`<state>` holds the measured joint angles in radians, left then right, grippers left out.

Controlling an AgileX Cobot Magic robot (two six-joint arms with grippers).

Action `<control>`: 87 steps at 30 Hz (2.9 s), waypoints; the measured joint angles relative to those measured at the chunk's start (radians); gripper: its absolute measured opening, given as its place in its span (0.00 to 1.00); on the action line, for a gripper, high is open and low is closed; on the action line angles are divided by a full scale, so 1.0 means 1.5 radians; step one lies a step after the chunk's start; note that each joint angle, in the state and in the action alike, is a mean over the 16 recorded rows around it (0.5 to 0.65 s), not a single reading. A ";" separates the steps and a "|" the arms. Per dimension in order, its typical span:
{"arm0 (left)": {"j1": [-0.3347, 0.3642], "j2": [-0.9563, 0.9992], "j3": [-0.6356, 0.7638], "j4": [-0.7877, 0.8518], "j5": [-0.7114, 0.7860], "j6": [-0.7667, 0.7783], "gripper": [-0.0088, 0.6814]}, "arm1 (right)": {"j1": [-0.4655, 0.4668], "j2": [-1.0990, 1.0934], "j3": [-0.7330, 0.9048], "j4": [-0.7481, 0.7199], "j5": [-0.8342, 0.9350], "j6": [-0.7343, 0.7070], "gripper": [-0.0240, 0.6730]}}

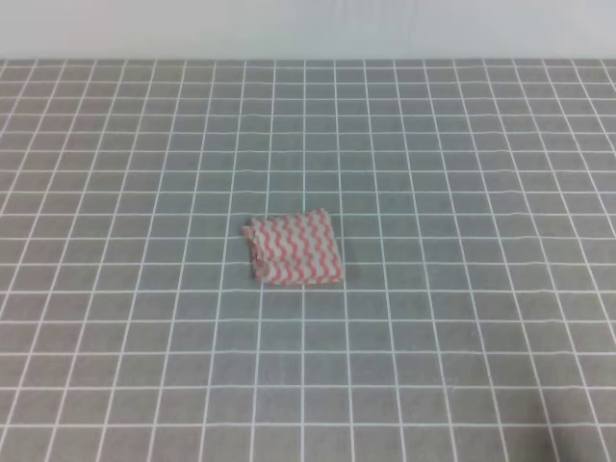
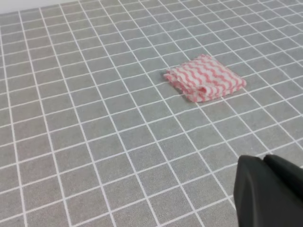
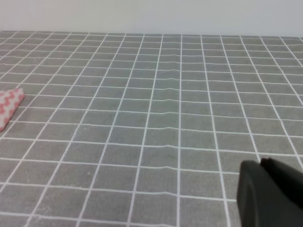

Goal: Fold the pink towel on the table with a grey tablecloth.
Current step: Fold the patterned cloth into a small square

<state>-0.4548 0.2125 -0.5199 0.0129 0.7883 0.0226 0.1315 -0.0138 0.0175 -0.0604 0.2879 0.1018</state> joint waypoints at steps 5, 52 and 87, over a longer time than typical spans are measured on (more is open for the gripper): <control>0.000 0.001 0.000 0.000 -0.001 0.000 0.01 | 0.000 0.001 0.004 0.000 -0.004 0.000 0.01; 0.288 -0.162 0.359 -0.051 -0.303 0.079 0.01 | 0.000 -0.001 0.002 0.001 -0.001 0.001 0.01; 0.286 -0.162 0.360 -0.061 -0.295 0.087 0.01 | 0.000 -0.001 0.000 0.002 -0.006 0.001 0.01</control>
<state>-0.0254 -0.0311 0.0199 -0.0784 0.3453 0.1538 0.1320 -0.0152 0.0175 -0.0579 0.2796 0.1035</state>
